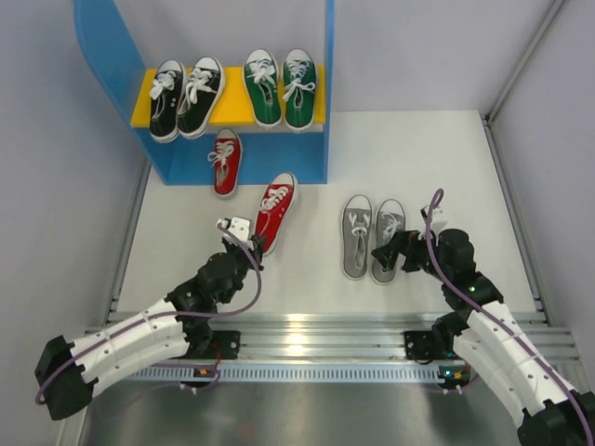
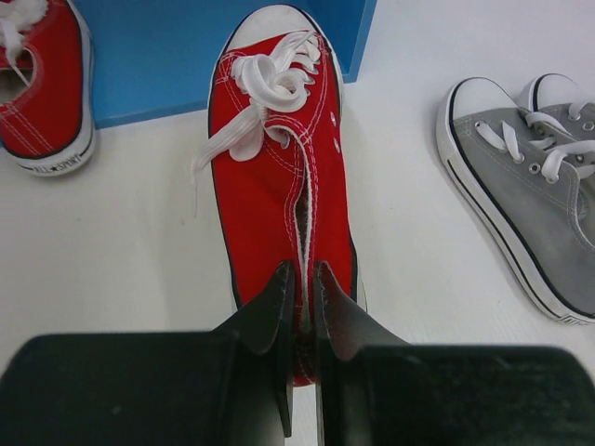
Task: Place and organize the shoes onto the shoe shelf
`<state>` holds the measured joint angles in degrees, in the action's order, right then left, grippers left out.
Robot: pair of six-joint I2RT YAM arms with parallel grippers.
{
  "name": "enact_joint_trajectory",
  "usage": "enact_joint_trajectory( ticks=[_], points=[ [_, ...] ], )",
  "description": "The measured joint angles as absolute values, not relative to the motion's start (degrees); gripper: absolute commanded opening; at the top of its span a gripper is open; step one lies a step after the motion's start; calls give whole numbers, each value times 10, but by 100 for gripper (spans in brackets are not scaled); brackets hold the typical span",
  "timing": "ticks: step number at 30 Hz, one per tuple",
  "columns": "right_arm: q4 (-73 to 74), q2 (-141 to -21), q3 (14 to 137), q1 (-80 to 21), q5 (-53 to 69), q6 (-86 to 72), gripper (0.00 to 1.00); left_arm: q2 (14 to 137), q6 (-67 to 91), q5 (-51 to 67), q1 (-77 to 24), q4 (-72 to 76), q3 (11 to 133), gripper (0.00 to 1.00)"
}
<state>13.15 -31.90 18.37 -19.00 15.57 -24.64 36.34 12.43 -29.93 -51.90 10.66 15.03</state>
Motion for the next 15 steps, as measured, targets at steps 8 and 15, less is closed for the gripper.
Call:
enact_joint_trajectory(
  ticks=[8, 15],
  points=[
    [131, -300, 182, -190, 161, -246, 100, 330, 92, -394, -520, -41, 238, 0],
    [131, -293, 182, -190, 171, -246, 99, 329, 53, -472, -518, -92, 304, 0]
  ],
)
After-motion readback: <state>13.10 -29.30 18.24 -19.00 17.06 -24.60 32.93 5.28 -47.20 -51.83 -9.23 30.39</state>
